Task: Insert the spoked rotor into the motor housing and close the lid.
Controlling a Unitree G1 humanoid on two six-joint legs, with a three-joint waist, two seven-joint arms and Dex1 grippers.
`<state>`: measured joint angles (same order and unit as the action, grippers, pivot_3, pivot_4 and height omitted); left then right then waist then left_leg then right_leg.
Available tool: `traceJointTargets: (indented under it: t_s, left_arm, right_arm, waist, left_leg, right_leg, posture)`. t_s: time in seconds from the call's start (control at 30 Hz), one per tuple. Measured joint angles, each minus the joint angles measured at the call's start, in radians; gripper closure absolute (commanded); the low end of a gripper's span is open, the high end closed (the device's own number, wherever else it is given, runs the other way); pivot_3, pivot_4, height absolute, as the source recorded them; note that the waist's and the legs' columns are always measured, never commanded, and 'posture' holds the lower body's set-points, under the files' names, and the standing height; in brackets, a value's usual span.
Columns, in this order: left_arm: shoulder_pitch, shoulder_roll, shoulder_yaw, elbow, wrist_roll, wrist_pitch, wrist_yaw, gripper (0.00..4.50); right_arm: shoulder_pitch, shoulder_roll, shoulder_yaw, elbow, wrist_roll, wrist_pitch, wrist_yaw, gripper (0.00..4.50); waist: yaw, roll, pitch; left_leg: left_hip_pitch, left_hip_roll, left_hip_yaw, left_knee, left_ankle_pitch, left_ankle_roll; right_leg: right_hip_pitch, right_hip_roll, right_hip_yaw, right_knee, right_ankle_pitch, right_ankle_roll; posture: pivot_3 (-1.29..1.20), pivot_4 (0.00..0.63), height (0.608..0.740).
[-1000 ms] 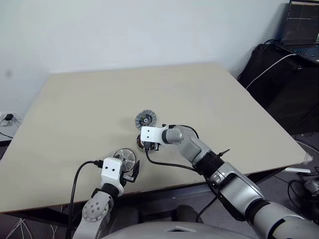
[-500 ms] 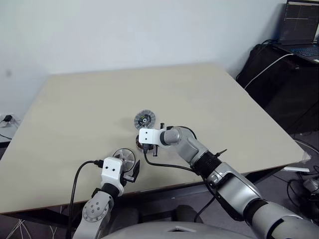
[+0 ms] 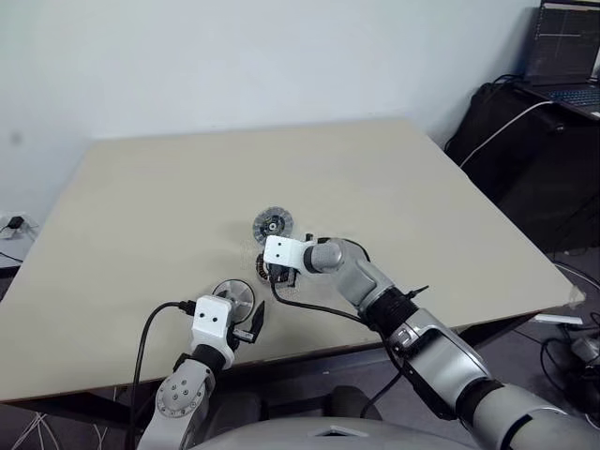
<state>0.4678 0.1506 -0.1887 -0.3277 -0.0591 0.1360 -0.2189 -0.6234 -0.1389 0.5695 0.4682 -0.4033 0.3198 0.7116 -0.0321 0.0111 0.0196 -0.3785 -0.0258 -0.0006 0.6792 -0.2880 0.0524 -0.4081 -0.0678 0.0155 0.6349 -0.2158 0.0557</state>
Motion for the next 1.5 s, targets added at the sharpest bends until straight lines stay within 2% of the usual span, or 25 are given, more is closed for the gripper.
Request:
traceJointTargets:
  t_s: [0.6, 0.8, 1.1, 1.2, 1.5]
  left_arm:
    - [0.004, -0.003, -0.009, 0.0, -0.001, 0.003, 0.0, 0.0]
    - [0.017, -0.012, -0.02, -0.006, 0.001, 0.009, 0.007, 0.0]
    - [0.011, -0.011, -0.027, -0.027, 0.0, 0.031, 0.012, 0.0]
    - [0.011, -0.01, -0.026, -0.027, -0.001, 0.034, 0.011, 0.0]
    - [0.006, -0.01, -0.024, -0.025, -0.002, 0.029, -0.001, 0.0]
  right_arm:
    - [0.017, 0.04, -0.021, -0.035, 0.015, 0.114, -0.039, 2.35]
    - [0.028, 0.086, -0.076, -0.052, 0.058, 0.244, -0.072, 2.35]
    - [0.069, 0.132, -0.144, -0.203, 0.161, 0.454, -0.081, 2.35]
    - [0.073, 0.114, -0.139, -0.242, 0.173, 0.448, -0.095, 2.35]
    - [0.078, -0.01, -0.019, -0.233, 0.129, 0.227, -0.091, 2.35]
  waist:
    - [-0.004, 0.0, 0.0]
    - [-0.004, 0.0, 0.0]
    - [-0.004, 0.0, 0.001]
    - [-0.002, 0.0, 0.002]
    - [-0.004, 0.0, 0.003]
  left_leg:
    - [0.0, 0.0, 0.0, 0.0, -0.001, -0.001]
    - [0.0, 0.001, -0.001, 0.0, 0.0, -0.001]
    - [0.0, 0.0, -0.001, 0.0, 0.0, -0.001]
    - [0.0, 0.0, -0.001, 0.0, -0.002, -0.003]
    - [0.0, 0.0, -0.001, 0.0, 0.001, 0.001]
  right_leg:
    - [0.0, 0.0, 0.0, 0.001, 0.0, 0.0]
    - [-0.001, 0.0, 0.0, 0.003, -0.001, -0.001]
    - [-0.002, 0.0, 0.0, 0.003, -0.001, -0.001]
    - [-0.002, 0.0, 0.0, 0.003, -0.001, -0.001]
    - [-0.002, 0.001, 0.0, 0.003, -0.002, -0.001]
  posture:
    - [0.0, 0.0, 0.74]
    - [0.0, 0.0, 0.74]
    - [0.0, 0.0, 0.74]
    - [0.0, 0.0, 0.74]
    - [0.0, 0.0, 0.74]
